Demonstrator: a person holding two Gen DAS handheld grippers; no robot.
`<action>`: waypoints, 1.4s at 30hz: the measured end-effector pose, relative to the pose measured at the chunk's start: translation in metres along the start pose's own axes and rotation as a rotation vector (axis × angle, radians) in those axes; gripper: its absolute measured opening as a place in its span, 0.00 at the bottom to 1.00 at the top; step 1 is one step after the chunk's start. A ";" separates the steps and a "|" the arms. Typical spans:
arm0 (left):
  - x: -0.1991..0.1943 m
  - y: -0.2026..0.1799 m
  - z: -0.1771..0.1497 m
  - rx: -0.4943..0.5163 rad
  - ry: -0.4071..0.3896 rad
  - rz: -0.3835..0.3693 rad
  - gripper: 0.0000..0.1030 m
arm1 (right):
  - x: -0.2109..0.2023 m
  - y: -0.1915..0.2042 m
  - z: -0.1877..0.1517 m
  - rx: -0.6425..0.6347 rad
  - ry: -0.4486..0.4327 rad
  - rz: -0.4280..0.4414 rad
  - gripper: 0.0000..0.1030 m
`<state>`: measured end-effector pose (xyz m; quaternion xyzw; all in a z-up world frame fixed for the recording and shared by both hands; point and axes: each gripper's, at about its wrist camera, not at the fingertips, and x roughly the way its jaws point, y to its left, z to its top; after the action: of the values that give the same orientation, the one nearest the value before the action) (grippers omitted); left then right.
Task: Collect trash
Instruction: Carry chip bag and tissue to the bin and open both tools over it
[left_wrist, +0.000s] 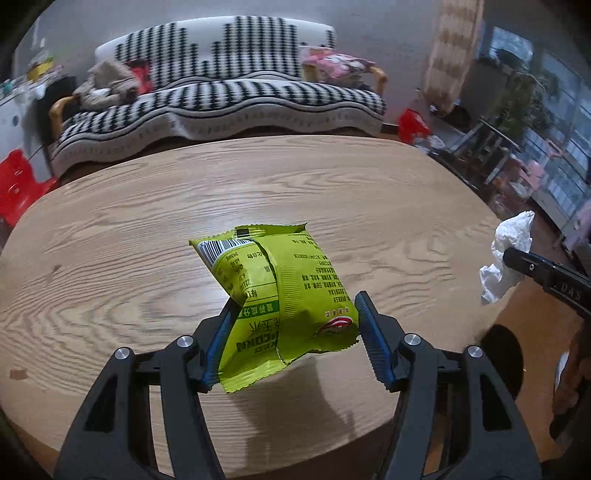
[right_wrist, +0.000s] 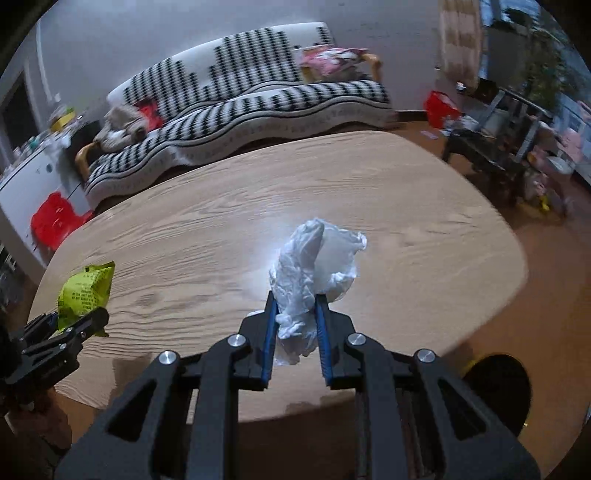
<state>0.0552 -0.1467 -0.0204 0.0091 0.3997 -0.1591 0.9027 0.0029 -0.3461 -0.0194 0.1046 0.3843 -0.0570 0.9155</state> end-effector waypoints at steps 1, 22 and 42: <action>0.002 -0.012 0.000 0.011 -0.001 -0.019 0.59 | -0.002 -0.010 -0.001 0.010 0.000 -0.008 0.19; 0.066 -0.323 -0.084 0.377 0.152 -0.527 0.59 | -0.060 -0.293 -0.119 0.349 0.149 -0.315 0.20; 0.133 -0.404 -0.132 0.443 0.311 -0.644 0.62 | -0.037 -0.320 -0.144 0.382 0.245 -0.338 0.26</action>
<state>-0.0748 -0.5482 -0.1618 0.1015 0.4697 -0.5118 0.7122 -0.1816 -0.6224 -0.1389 0.2159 0.4861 -0.2673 0.8035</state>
